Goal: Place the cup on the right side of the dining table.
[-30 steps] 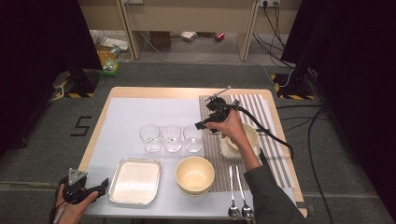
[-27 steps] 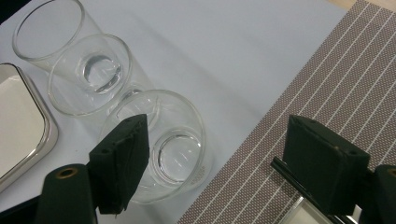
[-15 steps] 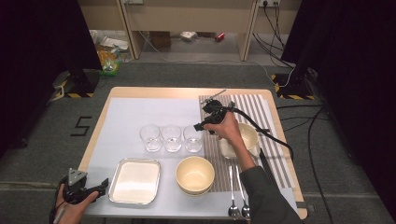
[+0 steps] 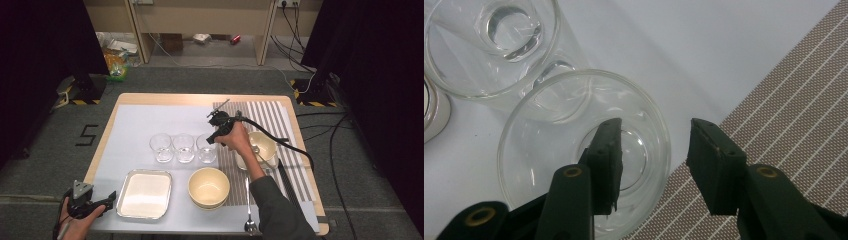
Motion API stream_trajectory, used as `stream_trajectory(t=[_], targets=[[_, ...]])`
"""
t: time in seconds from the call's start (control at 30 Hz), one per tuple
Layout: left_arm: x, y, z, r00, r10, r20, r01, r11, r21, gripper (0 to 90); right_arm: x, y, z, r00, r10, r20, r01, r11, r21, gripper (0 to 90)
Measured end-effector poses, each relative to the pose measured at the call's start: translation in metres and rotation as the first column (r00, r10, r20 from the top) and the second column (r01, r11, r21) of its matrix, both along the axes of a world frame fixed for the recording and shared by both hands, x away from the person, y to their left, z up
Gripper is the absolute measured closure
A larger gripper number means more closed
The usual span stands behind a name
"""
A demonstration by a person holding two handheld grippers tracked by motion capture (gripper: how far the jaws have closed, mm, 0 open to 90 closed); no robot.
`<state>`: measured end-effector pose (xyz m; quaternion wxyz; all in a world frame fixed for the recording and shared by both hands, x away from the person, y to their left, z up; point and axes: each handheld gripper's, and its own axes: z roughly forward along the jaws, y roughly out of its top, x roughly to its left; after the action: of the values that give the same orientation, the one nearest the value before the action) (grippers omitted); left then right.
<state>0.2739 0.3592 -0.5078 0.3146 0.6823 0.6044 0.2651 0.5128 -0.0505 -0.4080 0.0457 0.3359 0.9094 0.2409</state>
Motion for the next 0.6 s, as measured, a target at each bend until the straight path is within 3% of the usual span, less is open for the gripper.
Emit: stream_trajectory(t=[0.3,0.5,0.53,0.6], targets=[[0.000,0.000,0.000,1.0000,0.000,0.000,0.000,1.0000,0.001,13.1,0.006,0.004,-0.008,0.9995,0.016,-0.028,-0.018,0.9964,-0.083,68.0],[0.000,0.000,0.000,1.0000,0.000,0.001,0.000,1.0000,0.000,13.1,0.008,0.008,-0.009,0.9993,0.027,-0.025,-0.029,0.9964,-0.079,77.5],[0.000,0.000,0.000,1.0000,0.000,0.001,0.000,1.0000,0.000,13.1,0.009,0.008,-0.009,0.9981,0.059,-0.015,-0.060,0.9935,-0.096,79.6],[0.000,0.000,0.000,1.0000,0.000,0.001,0.000,1.0000,-0.001,13.1,0.008,0.012,-0.009,0.9974,0.070,-0.016,-0.072,0.9905,-0.118,81.7]])
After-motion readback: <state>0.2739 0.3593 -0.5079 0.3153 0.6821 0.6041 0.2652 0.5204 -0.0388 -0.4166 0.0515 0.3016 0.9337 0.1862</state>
